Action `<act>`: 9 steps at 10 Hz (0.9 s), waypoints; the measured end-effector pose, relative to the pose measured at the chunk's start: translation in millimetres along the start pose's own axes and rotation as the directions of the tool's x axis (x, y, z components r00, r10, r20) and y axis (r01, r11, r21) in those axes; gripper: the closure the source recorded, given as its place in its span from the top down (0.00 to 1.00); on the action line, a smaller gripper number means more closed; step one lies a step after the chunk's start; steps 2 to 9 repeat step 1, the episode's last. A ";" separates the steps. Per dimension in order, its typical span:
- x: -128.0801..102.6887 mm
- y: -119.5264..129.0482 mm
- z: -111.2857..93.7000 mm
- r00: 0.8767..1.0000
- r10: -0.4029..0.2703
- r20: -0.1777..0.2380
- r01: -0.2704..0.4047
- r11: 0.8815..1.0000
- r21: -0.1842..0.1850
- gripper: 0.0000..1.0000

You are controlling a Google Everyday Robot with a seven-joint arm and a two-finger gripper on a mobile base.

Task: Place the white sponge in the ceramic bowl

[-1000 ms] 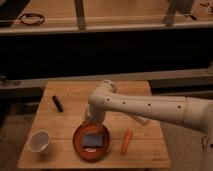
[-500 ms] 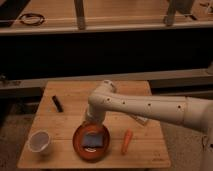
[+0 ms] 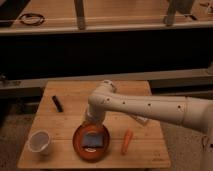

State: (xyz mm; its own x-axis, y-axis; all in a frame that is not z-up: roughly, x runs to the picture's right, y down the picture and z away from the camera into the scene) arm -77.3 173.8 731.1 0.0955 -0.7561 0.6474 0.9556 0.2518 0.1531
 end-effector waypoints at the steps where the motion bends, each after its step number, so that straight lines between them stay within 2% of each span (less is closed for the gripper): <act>1: 0.0 0.0 0.0 1.000 0.000 0.000 0.000 1.000 0.000 0.54; 9: 0.0 0.0 0.0 1.000 0.000 0.000 0.000 1.000 0.000 0.54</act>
